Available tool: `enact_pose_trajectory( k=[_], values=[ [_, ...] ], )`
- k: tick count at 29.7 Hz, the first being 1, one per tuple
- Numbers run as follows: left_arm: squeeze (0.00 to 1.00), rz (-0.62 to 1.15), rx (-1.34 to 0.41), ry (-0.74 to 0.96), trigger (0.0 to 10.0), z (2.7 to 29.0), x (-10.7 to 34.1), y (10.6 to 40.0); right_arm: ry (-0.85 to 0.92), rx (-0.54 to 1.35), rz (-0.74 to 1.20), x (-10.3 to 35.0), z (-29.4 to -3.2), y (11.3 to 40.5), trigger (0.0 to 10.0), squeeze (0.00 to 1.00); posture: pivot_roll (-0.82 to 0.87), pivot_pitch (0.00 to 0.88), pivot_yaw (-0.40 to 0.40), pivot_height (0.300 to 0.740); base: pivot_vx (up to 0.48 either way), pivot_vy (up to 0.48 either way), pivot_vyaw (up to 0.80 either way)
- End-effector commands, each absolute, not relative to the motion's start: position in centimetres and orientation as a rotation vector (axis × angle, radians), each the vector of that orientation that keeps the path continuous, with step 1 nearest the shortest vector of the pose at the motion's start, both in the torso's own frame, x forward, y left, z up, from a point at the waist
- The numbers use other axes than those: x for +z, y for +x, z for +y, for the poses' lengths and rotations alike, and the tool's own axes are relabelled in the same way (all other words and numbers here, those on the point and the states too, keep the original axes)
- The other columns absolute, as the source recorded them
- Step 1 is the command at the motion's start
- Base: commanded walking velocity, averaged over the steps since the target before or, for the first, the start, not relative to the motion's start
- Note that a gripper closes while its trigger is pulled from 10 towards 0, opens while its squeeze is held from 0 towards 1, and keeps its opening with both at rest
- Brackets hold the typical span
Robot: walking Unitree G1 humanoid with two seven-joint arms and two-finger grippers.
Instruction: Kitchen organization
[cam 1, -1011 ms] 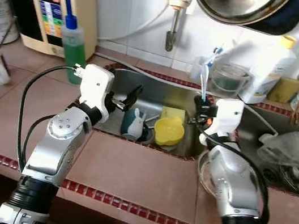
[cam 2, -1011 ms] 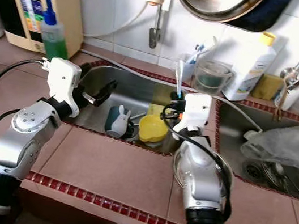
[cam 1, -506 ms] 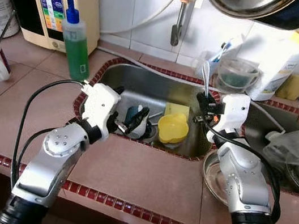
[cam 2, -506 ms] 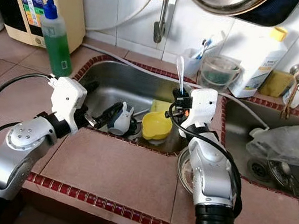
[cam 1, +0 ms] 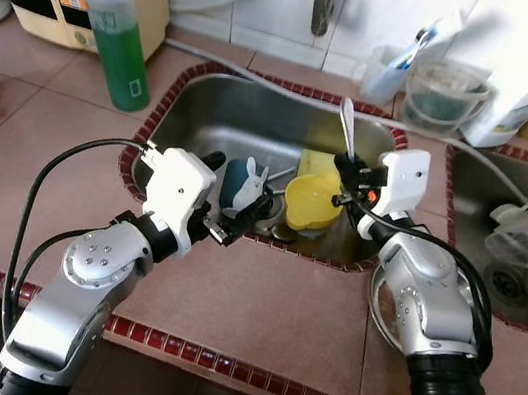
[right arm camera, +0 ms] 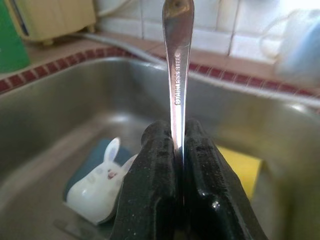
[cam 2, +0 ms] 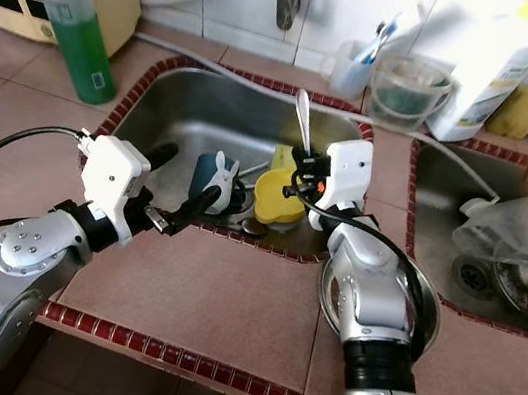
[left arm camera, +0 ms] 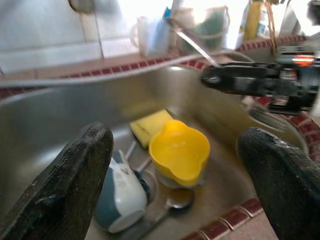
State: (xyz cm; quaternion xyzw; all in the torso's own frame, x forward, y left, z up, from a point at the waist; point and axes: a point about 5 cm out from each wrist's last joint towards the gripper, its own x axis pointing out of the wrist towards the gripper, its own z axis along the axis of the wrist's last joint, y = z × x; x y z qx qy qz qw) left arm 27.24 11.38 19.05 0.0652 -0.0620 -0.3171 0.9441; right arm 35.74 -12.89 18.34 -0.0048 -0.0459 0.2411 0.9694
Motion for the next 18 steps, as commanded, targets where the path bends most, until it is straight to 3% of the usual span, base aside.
enact_pose_trajectory(
  k=[1,18],
  values=[
    [0.00,-0.128,-0.673,0.133,10.0,11.0,19.3,26.8,-0.007,0.509,-0.096,18.7,-12.9,35.9,10.0,0.00,0.02,0.283,-0.002,0.740,0.000,0.000,0.00],
    [0.00,-0.138,-0.675,0.109,10.0,10.3,20.4,26.7,0.167,0.775,-0.046,21.9,-12.2,36.9,10.0,0.00,0.01,0.287,-0.023,0.740,0.000,0.000,0.00]
  ],
)
